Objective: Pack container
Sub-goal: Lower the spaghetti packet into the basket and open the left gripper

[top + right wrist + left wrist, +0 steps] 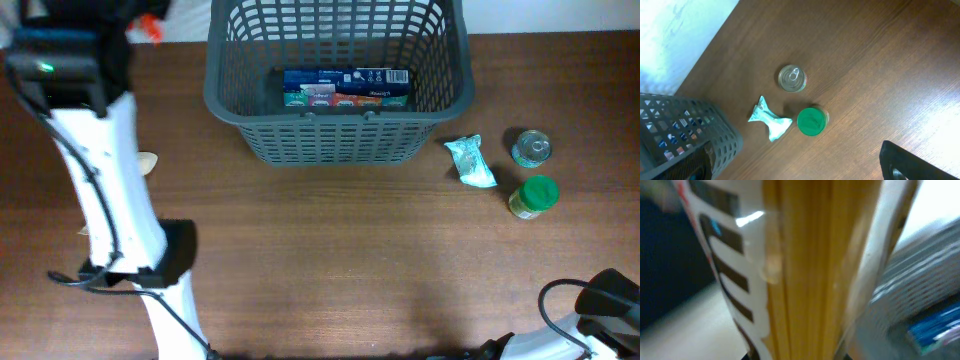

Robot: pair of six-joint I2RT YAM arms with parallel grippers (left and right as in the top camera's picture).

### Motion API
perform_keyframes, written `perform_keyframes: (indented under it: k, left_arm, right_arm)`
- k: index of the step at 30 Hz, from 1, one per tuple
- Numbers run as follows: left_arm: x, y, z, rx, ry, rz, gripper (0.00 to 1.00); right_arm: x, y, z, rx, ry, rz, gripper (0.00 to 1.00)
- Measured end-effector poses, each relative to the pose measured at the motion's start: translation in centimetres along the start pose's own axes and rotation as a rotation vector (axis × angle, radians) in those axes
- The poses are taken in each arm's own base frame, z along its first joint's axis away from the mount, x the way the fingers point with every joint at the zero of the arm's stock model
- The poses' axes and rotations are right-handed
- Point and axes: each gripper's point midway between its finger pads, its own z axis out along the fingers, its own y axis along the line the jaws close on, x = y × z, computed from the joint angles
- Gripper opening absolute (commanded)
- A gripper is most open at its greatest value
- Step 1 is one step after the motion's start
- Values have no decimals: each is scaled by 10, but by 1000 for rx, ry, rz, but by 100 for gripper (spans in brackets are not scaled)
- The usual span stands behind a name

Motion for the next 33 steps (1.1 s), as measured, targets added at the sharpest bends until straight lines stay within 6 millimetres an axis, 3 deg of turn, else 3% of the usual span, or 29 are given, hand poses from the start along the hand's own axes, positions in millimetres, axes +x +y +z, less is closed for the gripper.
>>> perform_keyframes:
  k: [2,4,8,11,17,22,25,33]
  left_arm:
    - [-37,-38,-4,66,-95,134,2]
    - [-60,-79,-4,142,-159,268,2]
    - [-61,-154,19,286,-160,482,2]
    - [-35,-193,54,346,-79,577,1]
    - [65,-266,140,477,162,691,2]
    - [138,-310,172,571,319,719,1]
    - [152,-320,174,582,366,725,2]
    - [151,-341,164,607,389,717,2]
  right_arm:
    - [0,0,0,0,0,0,99]
    - [0,0,0,0,0,0,99]
    - [0,0,0,0,0,0,99]
    - [0,0,0,0,0,0,99]
    - [0,0,0,0,0,0,99]
    - [0,0,0,0,0,0,99]
    - [0,0,0,0,0,0,99]
    - [0,0,0,0,0,0,99]
